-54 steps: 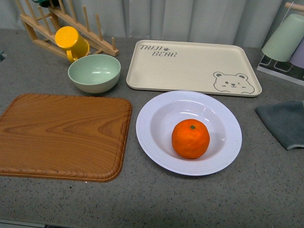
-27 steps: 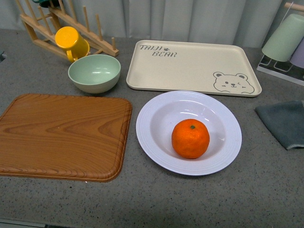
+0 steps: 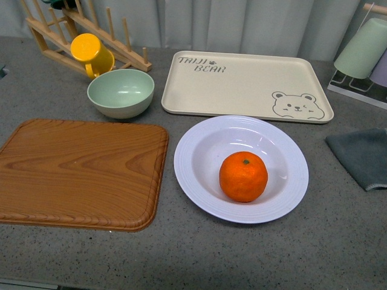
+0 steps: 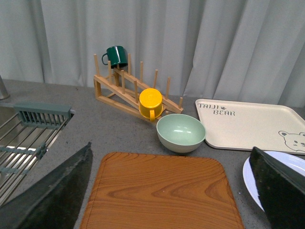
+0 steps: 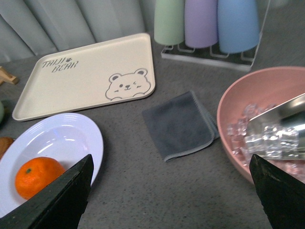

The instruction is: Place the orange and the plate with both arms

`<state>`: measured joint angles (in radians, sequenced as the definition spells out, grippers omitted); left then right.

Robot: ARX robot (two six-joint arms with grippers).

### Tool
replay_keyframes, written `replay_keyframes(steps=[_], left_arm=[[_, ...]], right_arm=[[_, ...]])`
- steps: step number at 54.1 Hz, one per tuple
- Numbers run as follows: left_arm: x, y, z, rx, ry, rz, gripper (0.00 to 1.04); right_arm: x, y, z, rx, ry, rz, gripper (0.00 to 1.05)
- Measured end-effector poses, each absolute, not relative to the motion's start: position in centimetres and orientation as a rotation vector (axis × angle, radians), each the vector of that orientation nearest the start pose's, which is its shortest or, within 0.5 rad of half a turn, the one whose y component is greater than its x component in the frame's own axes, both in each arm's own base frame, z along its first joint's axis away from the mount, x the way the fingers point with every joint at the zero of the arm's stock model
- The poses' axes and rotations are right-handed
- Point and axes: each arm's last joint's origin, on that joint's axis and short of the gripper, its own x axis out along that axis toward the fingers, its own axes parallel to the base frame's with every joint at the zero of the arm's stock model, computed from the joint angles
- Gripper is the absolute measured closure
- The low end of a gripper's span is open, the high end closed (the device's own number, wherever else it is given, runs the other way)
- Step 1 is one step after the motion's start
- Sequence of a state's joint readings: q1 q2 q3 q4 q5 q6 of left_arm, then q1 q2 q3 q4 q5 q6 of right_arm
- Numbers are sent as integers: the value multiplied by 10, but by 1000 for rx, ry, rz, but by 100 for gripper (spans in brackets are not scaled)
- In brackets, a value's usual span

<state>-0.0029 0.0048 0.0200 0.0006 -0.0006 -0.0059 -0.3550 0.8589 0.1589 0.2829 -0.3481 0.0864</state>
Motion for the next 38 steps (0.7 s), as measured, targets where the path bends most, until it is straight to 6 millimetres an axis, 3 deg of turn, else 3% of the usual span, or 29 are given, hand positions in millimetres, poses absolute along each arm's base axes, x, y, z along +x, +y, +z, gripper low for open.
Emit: replay_keyframes(steps=[6, 20, 38], left_arm=[[97, 0, 170, -6, -16, -2, 6], [97, 0, 170, -6, -16, -3, 6], [97, 0, 170, -6, -16, -3, 6]], right_arm=[[180, -59, 141, 368, 528, 23, 9], [226, -56, 104, 608, 707, 213, 9], [267, -53, 52, 772, 850, 292, 9]])
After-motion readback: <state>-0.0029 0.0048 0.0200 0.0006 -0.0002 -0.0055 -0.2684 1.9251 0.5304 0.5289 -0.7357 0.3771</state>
